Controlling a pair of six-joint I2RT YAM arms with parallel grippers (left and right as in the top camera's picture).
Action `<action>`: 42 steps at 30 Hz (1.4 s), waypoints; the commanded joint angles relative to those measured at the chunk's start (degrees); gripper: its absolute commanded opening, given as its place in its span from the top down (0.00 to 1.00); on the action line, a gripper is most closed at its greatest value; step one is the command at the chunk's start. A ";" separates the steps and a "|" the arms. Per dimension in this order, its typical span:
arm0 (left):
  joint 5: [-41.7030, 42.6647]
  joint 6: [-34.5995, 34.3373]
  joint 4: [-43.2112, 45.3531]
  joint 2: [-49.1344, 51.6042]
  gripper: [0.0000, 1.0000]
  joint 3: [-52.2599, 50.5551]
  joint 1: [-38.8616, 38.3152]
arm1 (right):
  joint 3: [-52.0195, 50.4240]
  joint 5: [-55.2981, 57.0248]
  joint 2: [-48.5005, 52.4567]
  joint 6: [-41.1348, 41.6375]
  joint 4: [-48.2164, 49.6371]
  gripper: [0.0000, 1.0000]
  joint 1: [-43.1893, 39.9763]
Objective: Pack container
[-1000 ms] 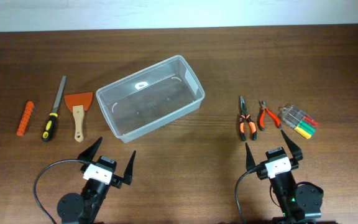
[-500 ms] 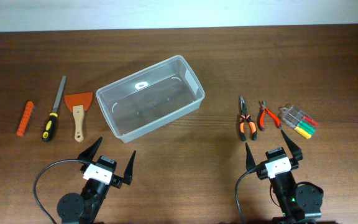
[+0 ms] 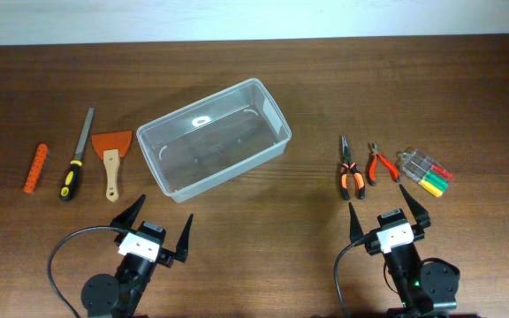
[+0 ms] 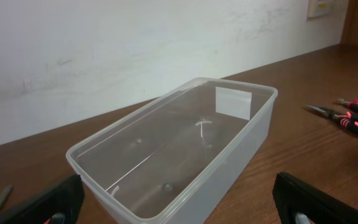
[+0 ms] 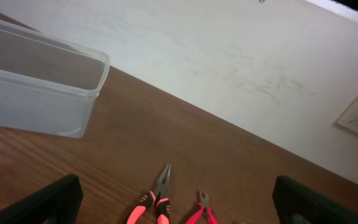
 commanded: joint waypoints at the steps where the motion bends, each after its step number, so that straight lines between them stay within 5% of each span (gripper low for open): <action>1: 1.44 -0.70 -0.52 -0.13 0.01 -0.11 0.37 | -0.28 -1.33 0.04 0.22 -0.24 0.02 -0.26; 42: 1.62 -0.55 -0.31 -0.13 0.01 -0.11 0.37 | -0.28 -2.01 0.04 0.44 -0.22 0.02 -0.26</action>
